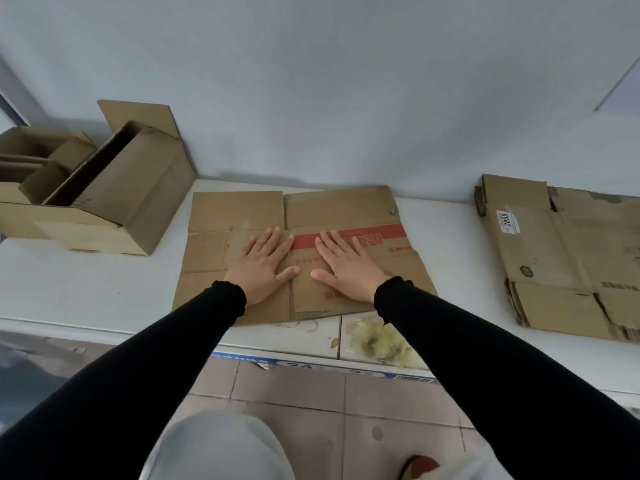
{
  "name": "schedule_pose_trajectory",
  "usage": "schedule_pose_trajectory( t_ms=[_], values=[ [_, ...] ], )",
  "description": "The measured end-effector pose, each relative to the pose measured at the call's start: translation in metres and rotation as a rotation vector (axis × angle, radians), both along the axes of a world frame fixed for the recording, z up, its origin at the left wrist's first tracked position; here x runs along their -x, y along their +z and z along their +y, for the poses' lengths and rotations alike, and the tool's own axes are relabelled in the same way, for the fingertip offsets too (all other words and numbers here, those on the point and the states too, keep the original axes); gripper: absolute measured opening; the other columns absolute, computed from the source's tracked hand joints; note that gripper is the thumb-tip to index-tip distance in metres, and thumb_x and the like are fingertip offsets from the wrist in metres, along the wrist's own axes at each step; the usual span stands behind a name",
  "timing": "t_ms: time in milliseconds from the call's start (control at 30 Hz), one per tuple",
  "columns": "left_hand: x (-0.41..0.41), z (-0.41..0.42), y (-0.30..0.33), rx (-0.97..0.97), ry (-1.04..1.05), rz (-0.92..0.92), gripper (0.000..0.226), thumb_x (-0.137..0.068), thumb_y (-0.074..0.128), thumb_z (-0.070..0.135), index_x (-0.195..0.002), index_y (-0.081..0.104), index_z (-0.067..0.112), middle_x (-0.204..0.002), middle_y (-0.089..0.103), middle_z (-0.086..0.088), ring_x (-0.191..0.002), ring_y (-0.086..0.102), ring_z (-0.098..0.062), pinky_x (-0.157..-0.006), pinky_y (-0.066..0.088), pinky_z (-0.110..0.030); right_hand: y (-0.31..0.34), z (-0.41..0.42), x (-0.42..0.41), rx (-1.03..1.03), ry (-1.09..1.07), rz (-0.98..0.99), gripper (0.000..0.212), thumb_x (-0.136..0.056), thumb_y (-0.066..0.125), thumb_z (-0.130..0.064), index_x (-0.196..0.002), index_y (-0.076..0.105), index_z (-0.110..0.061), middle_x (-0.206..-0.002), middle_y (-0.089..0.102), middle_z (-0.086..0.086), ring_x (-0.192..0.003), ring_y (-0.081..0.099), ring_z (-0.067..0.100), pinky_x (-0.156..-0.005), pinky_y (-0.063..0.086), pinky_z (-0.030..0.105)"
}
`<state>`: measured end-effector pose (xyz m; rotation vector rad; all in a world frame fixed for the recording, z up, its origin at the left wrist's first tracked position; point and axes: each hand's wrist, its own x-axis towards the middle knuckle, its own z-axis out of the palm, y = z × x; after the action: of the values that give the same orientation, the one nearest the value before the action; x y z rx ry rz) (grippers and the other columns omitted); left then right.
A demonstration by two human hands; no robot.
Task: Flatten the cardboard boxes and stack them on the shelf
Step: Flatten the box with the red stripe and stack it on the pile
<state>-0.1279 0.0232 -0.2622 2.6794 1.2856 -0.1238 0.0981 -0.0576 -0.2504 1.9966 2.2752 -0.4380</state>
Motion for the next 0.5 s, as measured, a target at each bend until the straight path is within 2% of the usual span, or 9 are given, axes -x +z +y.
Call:
schedule_pose_trajectory(
  t_ms=[100,167,233,300,400,500],
  values=[
    [0.003,0.020,0.016,0.052,-0.045,0.085,0.101,-0.079,0.016,0.092,-0.160,-0.009,0.037,-0.167,-0.014,0.006,-0.154,-0.012,-0.011,-0.125,-0.006,-0.042,0.009,0.009,-0.011,0.038,0.057,-0.032,0.092,-0.093,0.019,-0.081,-0.162,-0.011,-0.027,-0.168,-0.018,-0.009,-0.154,-0.019,0.011,-0.125,-0.005,0.053],
    [0.008,0.042,0.025,0.129,0.010,0.100,0.113,-0.072,0.021,0.098,-0.160,-0.010,0.034,-0.164,-0.018,0.009,-0.154,-0.014,-0.011,-0.125,-0.006,-0.045,0.014,0.014,-0.027,0.053,-0.001,-0.017,0.105,-0.084,0.024,-0.090,-0.161,-0.012,-0.028,-0.167,-0.019,-0.008,-0.154,-0.019,0.013,-0.125,-0.006,0.054],
    [0.013,0.061,0.024,0.157,0.129,0.044,0.111,-0.074,0.015,0.097,-0.160,-0.010,0.032,-0.166,-0.018,0.005,-0.154,-0.015,-0.013,-0.125,-0.006,-0.044,0.009,0.013,-0.044,0.005,-0.174,0.024,0.105,-0.085,0.021,-0.089,-0.162,-0.010,-0.024,-0.168,-0.017,-0.005,-0.155,-0.017,0.014,-0.125,-0.009,0.050],
    [0.016,0.070,0.014,0.095,0.225,0.013,0.111,-0.075,0.012,0.096,-0.161,-0.009,0.029,-0.168,-0.016,0.000,-0.154,-0.014,-0.016,-0.125,-0.006,-0.043,-0.002,0.009,-0.052,-0.076,-0.309,0.031,0.100,-0.089,0.014,-0.086,-0.162,-0.008,-0.022,-0.169,-0.012,-0.004,-0.155,-0.014,0.013,-0.125,-0.010,0.046],
    [0.014,0.072,0.006,0.026,0.259,0.020,0.111,-0.076,0.010,0.095,-0.161,-0.008,0.027,-0.169,-0.012,-0.001,-0.155,-0.011,-0.017,-0.126,-0.004,-0.042,-0.009,0.010,-0.052,-0.122,-0.345,0.033,0.100,-0.089,0.010,-0.086,-0.163,-0.005,-0.022,-0.170,-0.009,-0.005,-0.156,-0.012,0.012,-0.126,-0.008,0.047],
    [0.010,0.064,0.015,0.025,0.292,0.058,0.105,-0.080,0.008,0.092,-0.161,-0.006,0.027,-0.169,-0.009,-0.002,-0.156,-0.007,-0.019,-0.126,0.001,-0.045,-0.002,0.008,-0.047,-0.083,-0.378,0.003,0.098,-0.089,0.010,-0.086,-0.163,-0.006,-0.023,-0.170,-0.009,-0.004,-0.156,-0.012,0.015,-0.125,-0.005,0.054]
  ],
)
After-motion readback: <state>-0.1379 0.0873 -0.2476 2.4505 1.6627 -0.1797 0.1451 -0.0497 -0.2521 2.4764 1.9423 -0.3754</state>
